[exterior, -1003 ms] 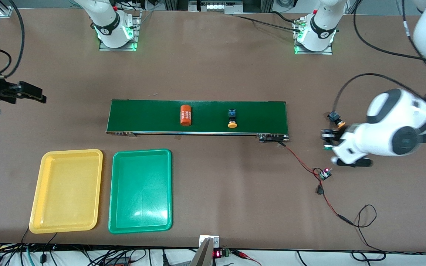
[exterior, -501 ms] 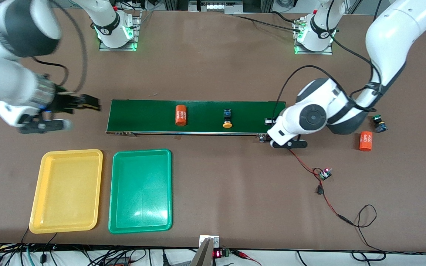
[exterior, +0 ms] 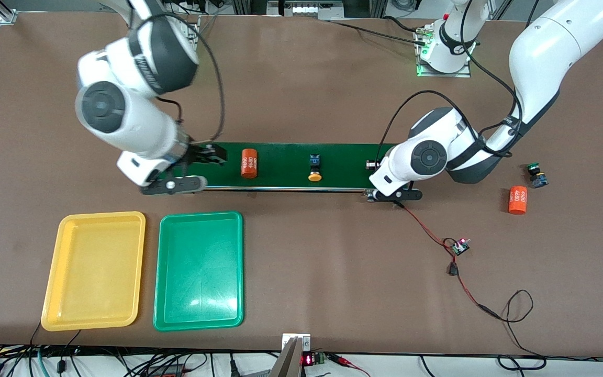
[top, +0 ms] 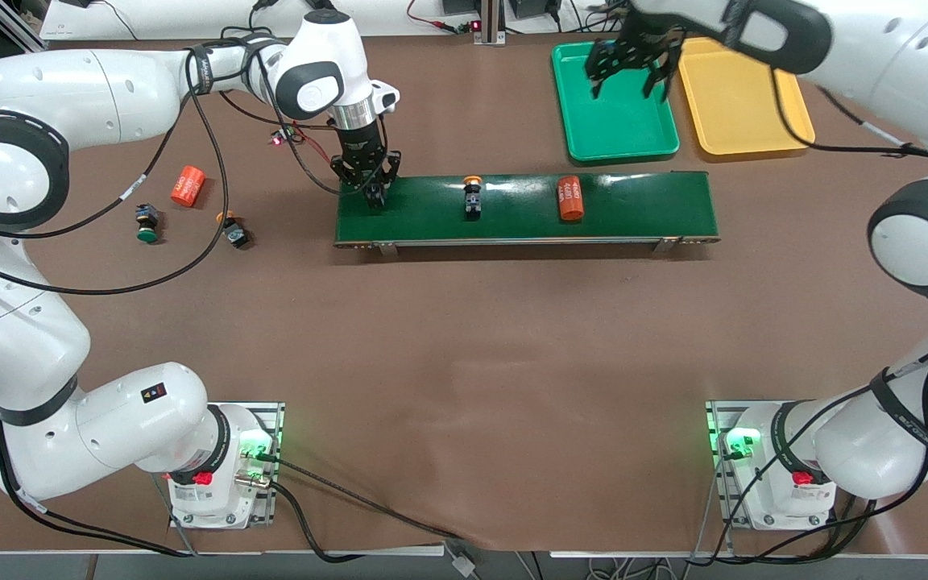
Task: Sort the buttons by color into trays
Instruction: 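Carry the green button to the conveyor while the right gripper reaches the belt, then release the green button with the left gripper while the right gripper grasps yellow button, then lift the yellow button toward the yellow tray while the left gripper grasps a cylinder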
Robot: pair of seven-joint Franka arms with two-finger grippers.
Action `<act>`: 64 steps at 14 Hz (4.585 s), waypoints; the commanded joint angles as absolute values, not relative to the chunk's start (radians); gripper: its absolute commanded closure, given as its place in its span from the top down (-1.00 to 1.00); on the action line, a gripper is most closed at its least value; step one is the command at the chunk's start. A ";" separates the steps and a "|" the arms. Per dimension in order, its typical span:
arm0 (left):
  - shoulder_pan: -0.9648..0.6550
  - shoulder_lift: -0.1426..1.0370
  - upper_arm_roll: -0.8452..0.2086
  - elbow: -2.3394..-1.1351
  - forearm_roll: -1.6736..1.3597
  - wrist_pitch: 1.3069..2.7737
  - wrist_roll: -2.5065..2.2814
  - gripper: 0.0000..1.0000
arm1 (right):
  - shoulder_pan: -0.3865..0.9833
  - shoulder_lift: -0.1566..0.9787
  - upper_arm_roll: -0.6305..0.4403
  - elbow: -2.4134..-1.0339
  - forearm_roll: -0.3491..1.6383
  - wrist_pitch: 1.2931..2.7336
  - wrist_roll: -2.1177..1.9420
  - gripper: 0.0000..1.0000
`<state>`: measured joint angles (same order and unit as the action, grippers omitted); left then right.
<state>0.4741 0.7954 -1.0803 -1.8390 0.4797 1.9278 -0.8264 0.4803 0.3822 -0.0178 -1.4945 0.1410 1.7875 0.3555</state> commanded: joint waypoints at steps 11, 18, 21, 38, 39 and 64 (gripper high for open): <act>0.830 0.775 -1.266 -1.758 0.488 1.700 -0.822 1.00 | 0.718 0.595 -0.028 -1.486 0.137 2.043 0.636 1.00; 1.094 0.784 -1.261 -1.969 0.650 1.710 -0.798 1.00 | 0.773 0.649 -0.026 -1.493 0.141 2.043 0.712 1.00; 1.092 0.788 -1.221 -1.967 0.797 1.729 -0.746 1.00 | 0.795 0.663 -0.026 -1.496 0.138 2.045 0.736 1.00; 1.083 0.811 -0.907 -1.931 1.052 2.148 -0.091 -0.38 | 0.726 0.588 -0.067 -1.480 0.032 2.036 0.695 -1.00; 1.083 0.810 -0.910 -1.931 1.046 2.148 -0.089 -0.50 | 0.719 0.572 -0.093 -1.480 0.031 2.036 0.693 -1.00; 0.522 0.818 -1.213 -1.864 0.670 1.921 -0.637 -0.46 | 0.164 0.825 -0.244 -1.402 0.186 2.221 -0.236 0.99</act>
